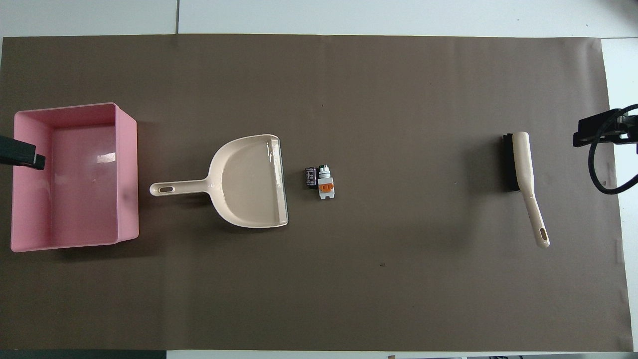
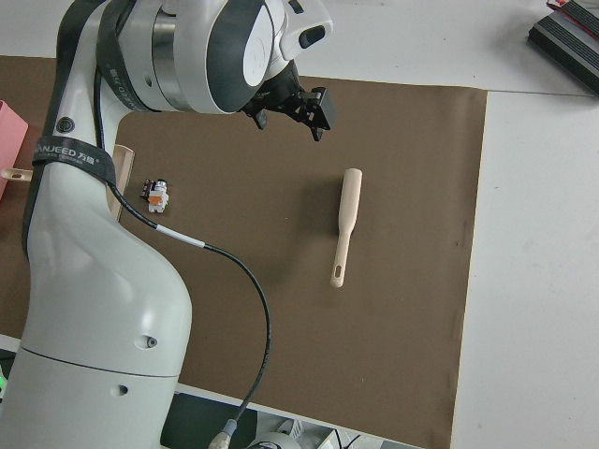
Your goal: Clean e-waste and dump in bin
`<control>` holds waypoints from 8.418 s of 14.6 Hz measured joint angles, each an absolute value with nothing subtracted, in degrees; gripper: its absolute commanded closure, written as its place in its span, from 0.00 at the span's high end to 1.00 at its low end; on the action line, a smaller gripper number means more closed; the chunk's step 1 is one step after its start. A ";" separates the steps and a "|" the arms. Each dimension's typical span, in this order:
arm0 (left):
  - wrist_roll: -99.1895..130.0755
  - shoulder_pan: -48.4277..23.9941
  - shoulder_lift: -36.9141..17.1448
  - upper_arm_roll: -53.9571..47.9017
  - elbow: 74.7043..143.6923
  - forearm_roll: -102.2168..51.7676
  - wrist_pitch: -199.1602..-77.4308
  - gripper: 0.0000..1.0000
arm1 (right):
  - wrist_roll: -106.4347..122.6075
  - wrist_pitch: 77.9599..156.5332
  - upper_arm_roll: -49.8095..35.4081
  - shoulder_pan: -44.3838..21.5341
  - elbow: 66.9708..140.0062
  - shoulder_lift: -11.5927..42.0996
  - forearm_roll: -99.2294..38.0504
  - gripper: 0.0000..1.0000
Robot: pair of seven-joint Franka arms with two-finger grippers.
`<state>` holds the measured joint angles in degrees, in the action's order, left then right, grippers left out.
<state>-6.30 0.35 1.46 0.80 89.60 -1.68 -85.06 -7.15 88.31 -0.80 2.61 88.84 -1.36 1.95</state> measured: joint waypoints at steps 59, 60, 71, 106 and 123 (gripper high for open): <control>-65.74 -18.62 -3.20 -0.57 129.35 -1.81 -135.62 0.42 | 11.16 131.13 0.01 10.99 140.35 -6.80 1.94 0.45; -65.51 -18.62 -3.20 -0.56 129.35 -1.81 -135.62 0.19 | 11.16 131.13 0.01 10.99 140.37 -6.80 1.94 0.26; -65.59 -18.76 -3.74 -0.43 126.32 1.32 -133.91 0.00 | 5.13 122.49 -0.63 5.68 133.78 -7.05 1.86 0.00; -62.06 -24.42 -8.54 -0.57 120.99 10.57 -127.45 0.00 | -40.59 134.02 -4.30 -46.19 113.58 15.85 -5.49 0.00; -77.66 -14.72 -1.34 -0.07 120.78 -0.59 -125.66 0.00 | -16.90 100.22 -2.96 -12.73 115.75 -8.18 -5.15 0.00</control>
<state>-77.66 -14.72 -1.34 -0.07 120.78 -0.59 -125.66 -16.90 100.22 -2.96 -12.73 115.75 -8.18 -5.15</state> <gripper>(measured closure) 0.674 0.744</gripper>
